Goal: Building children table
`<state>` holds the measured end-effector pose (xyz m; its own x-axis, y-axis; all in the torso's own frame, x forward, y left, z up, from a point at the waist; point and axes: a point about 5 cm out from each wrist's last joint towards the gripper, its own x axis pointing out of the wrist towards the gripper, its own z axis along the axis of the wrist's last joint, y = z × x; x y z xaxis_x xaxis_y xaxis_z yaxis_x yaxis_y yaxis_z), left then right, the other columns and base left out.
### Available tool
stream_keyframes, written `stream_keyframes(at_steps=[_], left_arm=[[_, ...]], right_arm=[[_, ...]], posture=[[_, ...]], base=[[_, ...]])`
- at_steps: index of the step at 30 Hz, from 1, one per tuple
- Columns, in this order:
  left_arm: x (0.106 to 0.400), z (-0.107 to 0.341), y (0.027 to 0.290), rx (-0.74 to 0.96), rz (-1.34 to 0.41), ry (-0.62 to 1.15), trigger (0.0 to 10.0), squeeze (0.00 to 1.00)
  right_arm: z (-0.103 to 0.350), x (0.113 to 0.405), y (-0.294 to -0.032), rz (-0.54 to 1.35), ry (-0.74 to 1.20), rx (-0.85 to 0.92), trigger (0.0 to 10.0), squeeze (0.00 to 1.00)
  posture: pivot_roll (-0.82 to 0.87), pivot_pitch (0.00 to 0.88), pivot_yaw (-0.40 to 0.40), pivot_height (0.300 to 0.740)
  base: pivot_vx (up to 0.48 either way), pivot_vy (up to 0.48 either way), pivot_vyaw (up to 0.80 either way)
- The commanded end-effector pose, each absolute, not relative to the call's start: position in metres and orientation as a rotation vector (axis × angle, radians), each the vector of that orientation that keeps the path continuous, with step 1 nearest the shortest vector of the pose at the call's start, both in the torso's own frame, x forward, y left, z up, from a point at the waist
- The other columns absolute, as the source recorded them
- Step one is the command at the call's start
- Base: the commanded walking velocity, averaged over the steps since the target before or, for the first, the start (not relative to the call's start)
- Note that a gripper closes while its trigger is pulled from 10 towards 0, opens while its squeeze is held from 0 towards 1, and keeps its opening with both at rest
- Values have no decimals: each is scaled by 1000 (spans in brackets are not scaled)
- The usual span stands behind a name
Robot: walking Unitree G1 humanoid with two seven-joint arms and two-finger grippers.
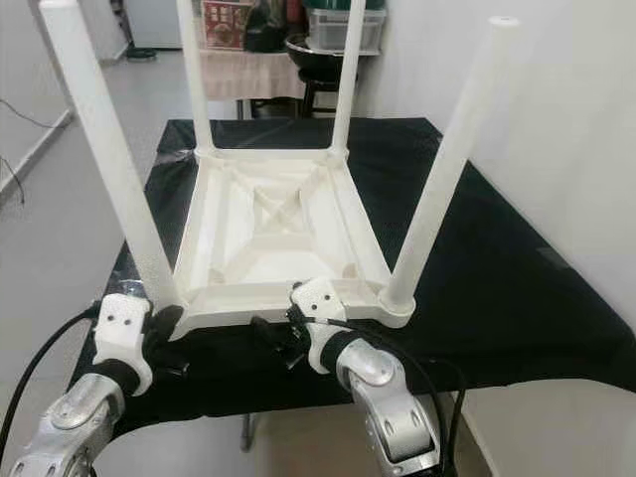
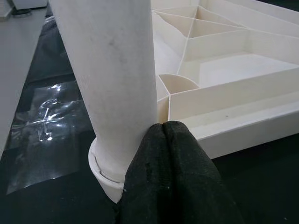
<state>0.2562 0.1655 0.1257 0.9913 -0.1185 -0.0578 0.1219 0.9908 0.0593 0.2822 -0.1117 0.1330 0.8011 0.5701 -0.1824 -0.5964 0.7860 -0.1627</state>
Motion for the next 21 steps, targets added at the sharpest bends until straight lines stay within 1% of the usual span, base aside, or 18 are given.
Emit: stream_keyframes(at_steps=[1,6,8,11,12,13,14,17,18,21], left_arm=[[259,128,175,91,-74,41,10000,0],[262,132,173,90,-94,29,10000,0],[263,133,167,83,-128,22,10000,0],[261,135,157,88,-208,13,10000,0],[257,136,152,157,-309,-3,10000,0],[256,136,150,176,-336,-6,10000,0],[255,136,150,186,-350,-8,10000,0],[256,139,157,160,-333,-18,10000,0],[256,140,159,160,-320,-23,10000,0],[256,140,159,160,-320,-23,10000,0]], right_arm=[[131,283,-114,622,131,-223,10000,0],[131,283,-114,619,133,-220,10000,0],[131,283,-114,623,142,-232,10000,0],[130,283,-115,649,161,-301,10000,0],[129,280,-118,741,190,-282,10000,0],[128,279,-119,766,197,-274,10000,0],[128,278,-119,779,201,-270,10000,0],[140,267,-111,1004,154,-285,10000,0],[142,266,-110,1048,151,-287,10000,0],[142,266,-110,1048,151,-287,10000,0]], posture=[[-43,61,-9,740],[-46,67,-6,740],[-46,69,-7,740],[-46,72,-5,740],[-45,73,-4,740],[-45,73,-4,740],[-45,73,-4,740],[-43,78,-1,740],[-43,78,-1,740],[-43,78,-1,740]], base=[[0,0,0],[0,0,0],[0,0,0],[0,0,0],[0,0,0],[0,0,0],[0,0,0],[0,0,0],[0,0,0],[0,0,0]])
